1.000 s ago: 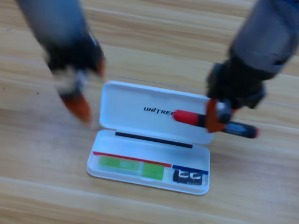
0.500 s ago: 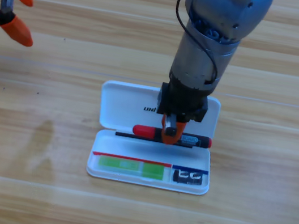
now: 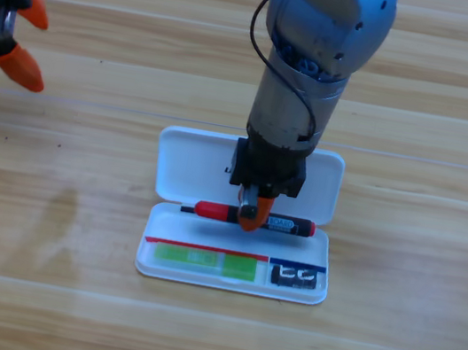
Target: Clean up eraser and pencils
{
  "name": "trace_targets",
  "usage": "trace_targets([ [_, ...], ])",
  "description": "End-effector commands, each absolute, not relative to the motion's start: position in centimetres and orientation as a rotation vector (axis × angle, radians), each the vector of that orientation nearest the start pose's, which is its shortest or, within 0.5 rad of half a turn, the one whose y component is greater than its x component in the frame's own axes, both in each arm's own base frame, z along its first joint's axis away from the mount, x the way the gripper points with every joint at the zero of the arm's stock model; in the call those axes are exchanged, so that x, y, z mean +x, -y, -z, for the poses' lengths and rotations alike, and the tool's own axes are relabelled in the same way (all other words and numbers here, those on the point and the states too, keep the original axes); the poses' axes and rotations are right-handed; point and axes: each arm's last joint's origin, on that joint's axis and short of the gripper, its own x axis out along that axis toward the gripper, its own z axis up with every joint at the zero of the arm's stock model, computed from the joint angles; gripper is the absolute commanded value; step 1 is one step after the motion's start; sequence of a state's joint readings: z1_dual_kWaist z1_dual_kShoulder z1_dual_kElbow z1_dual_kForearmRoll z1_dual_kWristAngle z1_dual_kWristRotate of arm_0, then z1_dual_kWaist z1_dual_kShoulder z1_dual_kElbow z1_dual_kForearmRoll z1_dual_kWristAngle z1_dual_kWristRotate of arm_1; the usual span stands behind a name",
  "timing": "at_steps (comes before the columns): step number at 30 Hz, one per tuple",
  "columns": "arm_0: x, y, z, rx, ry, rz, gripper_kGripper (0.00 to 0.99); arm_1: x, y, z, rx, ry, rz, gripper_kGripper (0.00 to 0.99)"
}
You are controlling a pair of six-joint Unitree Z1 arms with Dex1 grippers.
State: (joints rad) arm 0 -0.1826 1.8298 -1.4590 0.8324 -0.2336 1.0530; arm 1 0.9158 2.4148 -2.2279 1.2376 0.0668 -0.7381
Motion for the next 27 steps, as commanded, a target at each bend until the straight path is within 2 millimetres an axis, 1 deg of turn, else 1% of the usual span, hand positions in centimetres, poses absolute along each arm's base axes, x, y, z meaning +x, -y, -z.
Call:
trace_targets([
  [1,35.0,7.1,-29.0,0.854,-0.948,0.989,0.989,29.1,-41.3,-21.5,-1.173,-1.093,-1.331,0.841],
  [3,35.1,7.0,-28.9,0.856,-0.95,0.989,0.989,28.7,-40.8,-22.8,-1.166,-1.083,-1.327,0.859],
  [5,35.1,6.9,-28.8,0.858,-0.955,0.988,0.989,28.1,-40.1,-24.7,-1.157,-1.064,-1.327,0.877],
  [7,35.1,6.9,-28.6,0.859,-0.958,0.992,0.989,27.0,-38.9,-27.3,-1.152,-1.03,-1.328,0.897],
  [12,35.5,7.2,-28.6,0.854,-0.943,1.0,0.986,23.4,-34.7,-33.8,-1.065,-0.945,-1.388,0.899],
  [14,36.2,7.8,-28.7,0.851,-0.925,1.011,0.965,22.1,-33.1,-35.7,-0.996,-0.927,-1.412,0.902],
  [16,37.3,8.7,-28.7,0.846,-0.91,1.016,0.914,20.9,-31.4,-37.0,-0.935,-0.902,-1.433,0.902],
  [18,38.7,9.9,-28.6,0.836,-0.894,1.02,0.83,20.0,-29.7,-37.7,-0.888,-0.861,-1.415,0.904],
  [20,40.4,11.5,-28.1,0.81,-0.869,1.068,0.693,19.2,-27.9,-38.1,-0.832,-0.818,-1.389,0.919],
  [22,42.3,13.3,-26.9,0.785,-0.862,1.131,0.552,18.4,-26.3,-38.4,-0.774,-0.777,-1.364,0.93],
  [23,43.1,14.2,-26.2,0.768,-0.851,1.165,0.466,17.9,-25.6,-38.5,-0.744,-0.752,-1.353,0.931],
  [26,44.5,16.8,-23.4,0.72,-0.841,1.262,0.19,16.7,-23.7,-38.5,-0.648,-0.68,-1.329,0.945],
  [27,44.7,17.7,-22.4,0.709,-0.848,1.288,0.156,16.3,-23.1,-38.5,-0.622,-0.659,-1.326,0.946],
])
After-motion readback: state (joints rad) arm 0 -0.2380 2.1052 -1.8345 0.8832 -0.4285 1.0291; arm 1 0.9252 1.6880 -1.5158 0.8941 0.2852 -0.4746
